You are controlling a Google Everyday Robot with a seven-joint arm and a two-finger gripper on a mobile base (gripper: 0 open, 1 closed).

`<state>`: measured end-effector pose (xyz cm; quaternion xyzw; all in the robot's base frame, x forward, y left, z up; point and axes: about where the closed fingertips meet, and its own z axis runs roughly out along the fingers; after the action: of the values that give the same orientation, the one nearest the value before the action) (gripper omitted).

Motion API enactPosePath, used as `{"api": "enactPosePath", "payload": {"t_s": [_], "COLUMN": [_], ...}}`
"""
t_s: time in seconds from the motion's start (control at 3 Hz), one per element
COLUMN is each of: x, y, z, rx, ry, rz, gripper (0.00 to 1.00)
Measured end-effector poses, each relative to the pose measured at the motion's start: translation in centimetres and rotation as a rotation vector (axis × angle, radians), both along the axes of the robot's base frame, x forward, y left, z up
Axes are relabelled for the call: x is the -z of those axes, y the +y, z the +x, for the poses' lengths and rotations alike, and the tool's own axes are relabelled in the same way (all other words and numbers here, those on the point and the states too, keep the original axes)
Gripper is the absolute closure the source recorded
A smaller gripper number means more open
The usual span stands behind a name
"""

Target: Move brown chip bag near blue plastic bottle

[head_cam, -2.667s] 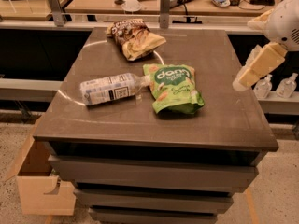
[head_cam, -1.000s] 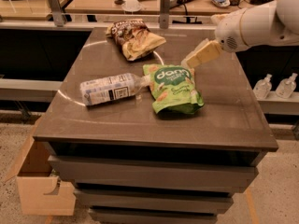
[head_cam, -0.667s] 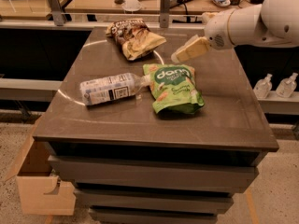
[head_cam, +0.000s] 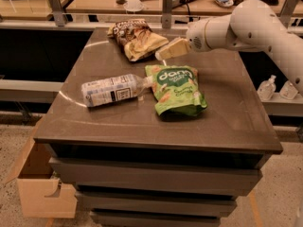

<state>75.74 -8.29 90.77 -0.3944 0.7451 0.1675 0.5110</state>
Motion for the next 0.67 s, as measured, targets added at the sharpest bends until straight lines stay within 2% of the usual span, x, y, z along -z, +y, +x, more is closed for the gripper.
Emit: {"api": "enactPosePath", "payload": {"t_s": [0.67], "x": [2.2], "y": [2.6], "z": [3.8], "rx": [-0.005], "ry": [0.072], "rz": [0.062], "gripper": [0.00]}}
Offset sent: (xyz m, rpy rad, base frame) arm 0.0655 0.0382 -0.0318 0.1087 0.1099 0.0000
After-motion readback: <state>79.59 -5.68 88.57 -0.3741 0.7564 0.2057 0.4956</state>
